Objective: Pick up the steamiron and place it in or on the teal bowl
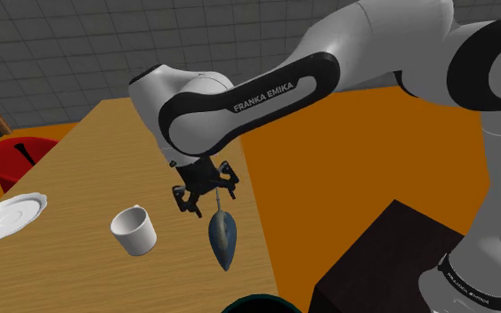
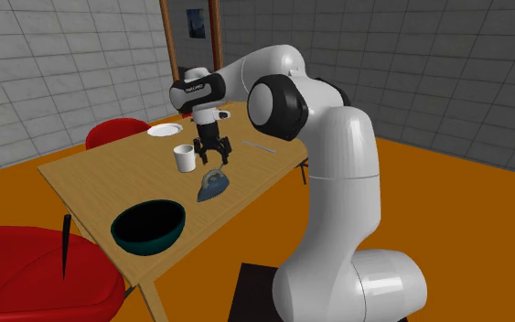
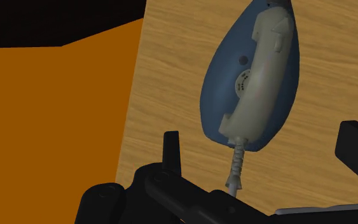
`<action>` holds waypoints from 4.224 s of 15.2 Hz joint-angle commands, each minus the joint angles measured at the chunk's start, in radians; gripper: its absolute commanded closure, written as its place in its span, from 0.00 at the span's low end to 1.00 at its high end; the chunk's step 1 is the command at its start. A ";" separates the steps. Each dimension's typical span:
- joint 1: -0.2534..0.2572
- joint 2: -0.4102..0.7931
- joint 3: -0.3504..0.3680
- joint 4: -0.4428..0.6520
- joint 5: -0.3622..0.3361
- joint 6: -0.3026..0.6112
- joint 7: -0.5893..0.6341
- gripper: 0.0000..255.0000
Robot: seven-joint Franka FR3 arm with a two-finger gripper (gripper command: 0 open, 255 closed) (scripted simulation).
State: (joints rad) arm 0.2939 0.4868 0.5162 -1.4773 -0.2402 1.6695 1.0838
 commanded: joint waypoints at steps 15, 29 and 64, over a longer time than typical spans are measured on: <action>-0.008 0.010 -0.005 -0.086 -0.009 0.091 0.013 1.00; -0.007 -0.010 0.000 -0.046 0.002 0.034 0.005 1.00; 0.056 -0.182 0.068 0.092 0.100 -0.259 0.090 1.00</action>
State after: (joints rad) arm 0.3433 0.3161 0.5780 -1.3705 -0.1482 1.4070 1.1576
